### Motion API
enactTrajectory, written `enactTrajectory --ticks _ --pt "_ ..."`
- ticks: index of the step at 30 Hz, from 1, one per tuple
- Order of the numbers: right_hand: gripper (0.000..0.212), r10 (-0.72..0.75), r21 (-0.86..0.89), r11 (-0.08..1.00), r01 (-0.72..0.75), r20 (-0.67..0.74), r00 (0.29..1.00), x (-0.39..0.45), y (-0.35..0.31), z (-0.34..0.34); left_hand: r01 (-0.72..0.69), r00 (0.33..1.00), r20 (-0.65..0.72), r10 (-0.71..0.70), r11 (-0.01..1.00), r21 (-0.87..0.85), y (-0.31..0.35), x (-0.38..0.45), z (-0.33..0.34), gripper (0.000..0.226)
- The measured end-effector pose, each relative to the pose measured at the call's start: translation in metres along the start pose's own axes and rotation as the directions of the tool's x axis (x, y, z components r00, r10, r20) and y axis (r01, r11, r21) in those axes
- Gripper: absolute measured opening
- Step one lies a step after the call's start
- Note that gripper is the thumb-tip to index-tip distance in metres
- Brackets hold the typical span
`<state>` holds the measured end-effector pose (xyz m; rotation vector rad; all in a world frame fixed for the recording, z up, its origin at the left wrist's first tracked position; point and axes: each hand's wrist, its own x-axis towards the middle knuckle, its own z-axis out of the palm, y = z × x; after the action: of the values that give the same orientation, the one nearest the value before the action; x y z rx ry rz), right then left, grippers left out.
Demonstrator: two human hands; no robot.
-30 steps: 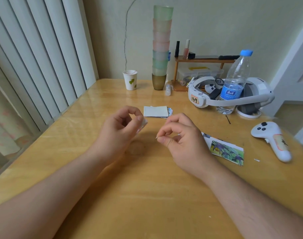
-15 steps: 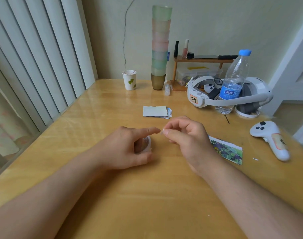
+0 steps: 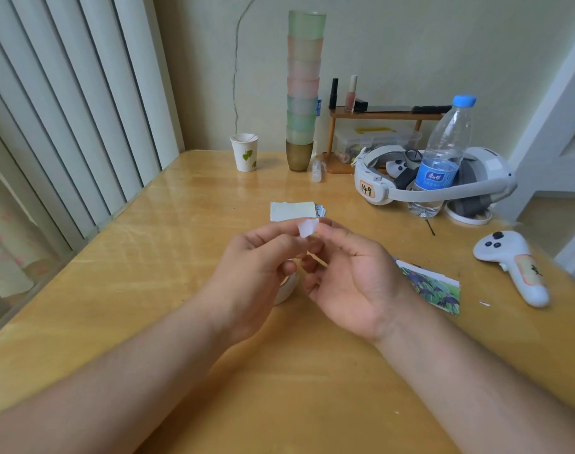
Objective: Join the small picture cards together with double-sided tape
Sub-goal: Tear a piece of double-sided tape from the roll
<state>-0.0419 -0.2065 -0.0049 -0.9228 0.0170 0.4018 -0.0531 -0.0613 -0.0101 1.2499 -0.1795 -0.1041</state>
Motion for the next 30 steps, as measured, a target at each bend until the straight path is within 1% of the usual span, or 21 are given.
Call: enactTrajectory --ticks 1,3,6,13,15,17,18,19,20,22,23,24,25,30 --pt "0.016 0.0 0.007 1.0 0.0 0.005 1.0 -0.001 0.0 0.001 0.04 0.999 0.0 -0.04 0.997 -0.067 0.0 -0.001 0.002 0.023" --pt "0.013 0.0 0.023 1.0 0.0 0.0 1.0 0.001 0.001 0.003 0.087 0.996 -0.007 -0.089 0.986 -0.142 -0.001 -0.001 0.005 0.025" --pt "0.014 -0.009 0.02 1.0 0.009 -0.02 1.0 0.002 0.004 0.004 0.1 0.992 -0.049 -0.112 0.974 -0.205 -0.001 0.0 0.006 0.023" --pt "0.023 -0.019 0.021 1.0 0.02 -0.012 1.0 0.001 0.005 0.004 0.107 0.981 -0.136 -0.135 0.974 -0.198 0.0 0.001 0.006 0.012" --pt "0.021 -0.033 -0.002 0.999 0.033 -0.031 0.999 0.001 0.006 0.004 0.096 0.979 -0.158 -0.128 0.976 -0.196 0.0 0.002 0.005 0.011" --pt "0.016 -0.07 -0.048 0.997 0.067 -0.057 0.996 0.002 0.008 0.004 0.081 0.975 -0.19 -0.116 0.979 -0.187 0.0 0.002 0.004 0.01" --pt "0.017 -0.103 -0.088 0.991 0.097 -0.072 0.992 0.001 0.008 0.004 0.071 0.972 -0.208 -0.109 0.981 -0.179 0.0 0.003 0.004 0.01" --pt "0.021 -0.162 -0.166 0.975 0.146 -0.088 0.983 0.001 0.009 0.003 0.062 0.969 -0.226 -0.1 0.983 -0.17 0.0 0.003 0.003 0.013" --pt "0.026 -0.248 -0.296 0.932 0.209 -0.1 0.964 0.0 0.009 0.003 0.054 0.964 -0.247 -0.094 0.985 -0.164 0.0 0.003 0.002 0.016" --pt "0.033 -0.438 -0.555 0.769 0.317 -0.096 0.894 -0.001 0.008 0.004 0.036 0.957 -0.281 -0.076 0.989 -0.145 -0.001 0.004 0.001 0.016" --pt "0.035 -0.505 -0.622 0.702 0.346 -0.093 0.858 -0.001 0.008 0.005 0.029 0.954 -0.292 -0.067 0.991 -0.132 -0.002 0.004 0.0 0.014" --pt "0.036 -0.536 -0.646 0.677 0.352 -0.105 0.838 -0.001 0.009 0.006 0.024 0.952 -0.301 -0.06 0.992 -0.122 -0.003 0.003 0.001 0.012" --pt "0.035 -0.541 -0.649 0.678 0.345 -0.123 0.832 -0.001 0.01 0.006 0.021 0.949 -0.31 -0.055 0.993 -0.113 -0.004 0.003 0.001 0.011" --pt "0.029 -0.488 -0.577 0.759 0.302 -0.195 0.851 0.001 0.003 0.004 0.006 0.945 -0.324 -0.044 0.993 -0.12 -0.005 0.003 0.002 0.012"
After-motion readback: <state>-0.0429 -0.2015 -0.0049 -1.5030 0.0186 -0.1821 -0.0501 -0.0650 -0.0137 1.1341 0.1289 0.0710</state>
